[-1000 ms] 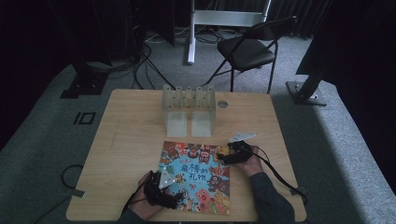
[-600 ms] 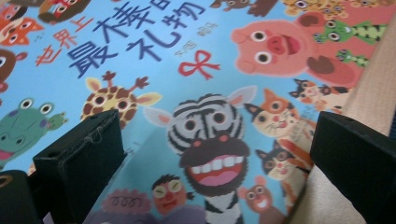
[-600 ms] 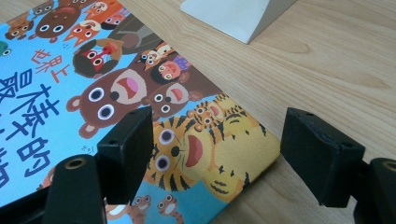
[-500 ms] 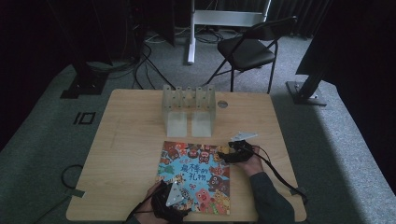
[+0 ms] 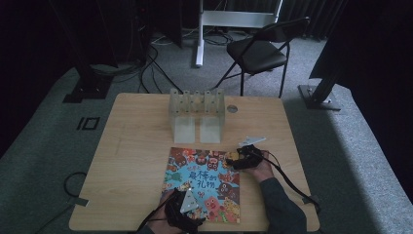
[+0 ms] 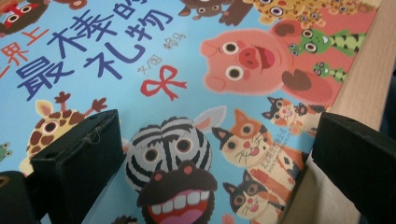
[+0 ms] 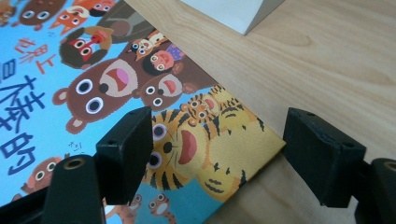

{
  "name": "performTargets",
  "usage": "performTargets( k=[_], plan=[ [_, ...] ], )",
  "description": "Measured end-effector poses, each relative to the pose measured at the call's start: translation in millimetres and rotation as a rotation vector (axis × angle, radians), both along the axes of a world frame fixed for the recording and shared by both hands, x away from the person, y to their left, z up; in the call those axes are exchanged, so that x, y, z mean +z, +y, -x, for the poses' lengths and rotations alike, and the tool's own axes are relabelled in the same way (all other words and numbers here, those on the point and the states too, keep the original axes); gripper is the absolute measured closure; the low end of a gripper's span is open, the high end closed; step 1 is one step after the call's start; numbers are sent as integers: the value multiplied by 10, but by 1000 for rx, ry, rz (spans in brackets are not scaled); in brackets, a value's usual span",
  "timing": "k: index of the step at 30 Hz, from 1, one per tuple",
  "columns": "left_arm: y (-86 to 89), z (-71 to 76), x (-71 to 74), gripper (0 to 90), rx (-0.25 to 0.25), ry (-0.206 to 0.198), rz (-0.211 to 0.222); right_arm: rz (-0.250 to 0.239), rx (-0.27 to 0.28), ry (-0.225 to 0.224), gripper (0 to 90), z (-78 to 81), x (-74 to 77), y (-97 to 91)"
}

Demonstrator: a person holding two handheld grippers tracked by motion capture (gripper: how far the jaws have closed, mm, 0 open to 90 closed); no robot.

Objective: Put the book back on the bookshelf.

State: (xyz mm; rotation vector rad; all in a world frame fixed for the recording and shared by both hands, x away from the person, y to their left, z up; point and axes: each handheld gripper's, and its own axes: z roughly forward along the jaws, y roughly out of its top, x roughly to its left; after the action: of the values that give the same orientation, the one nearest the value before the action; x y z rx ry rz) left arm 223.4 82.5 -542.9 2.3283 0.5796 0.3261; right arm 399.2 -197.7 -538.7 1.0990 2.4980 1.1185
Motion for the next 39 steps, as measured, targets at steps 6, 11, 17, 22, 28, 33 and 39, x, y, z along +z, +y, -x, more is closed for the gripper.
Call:
performTargets(
  k=[6,11,17,22,28,33,39],
  plan=[
    [-27,-63,-13,22,4,-5,17,7,-6,-4,241,-112,-4,49],
    [-27,-67,-14,22,-9,-11,10,9,20,-3,243,-152,-2,40],
    [-69,-8,-38,22,-20,-58,-30,-12,10,-6,243,-155,-19,36],
    [-61,-4,-47,21,-17,-61,-20,-37,-2,-7,243,-152,-45,29],
    [-67,31,-39,22,-4,-71,-15,-61,-7,7,245,-157,-37,11],
    [-58,46,4,22,-12,-79,10,-82,-21,13,245,-149,-10,1],
    [-53,52,45,21,-1,-107,25,-115,-27,7,246,-136,51,-24]
  ],
)
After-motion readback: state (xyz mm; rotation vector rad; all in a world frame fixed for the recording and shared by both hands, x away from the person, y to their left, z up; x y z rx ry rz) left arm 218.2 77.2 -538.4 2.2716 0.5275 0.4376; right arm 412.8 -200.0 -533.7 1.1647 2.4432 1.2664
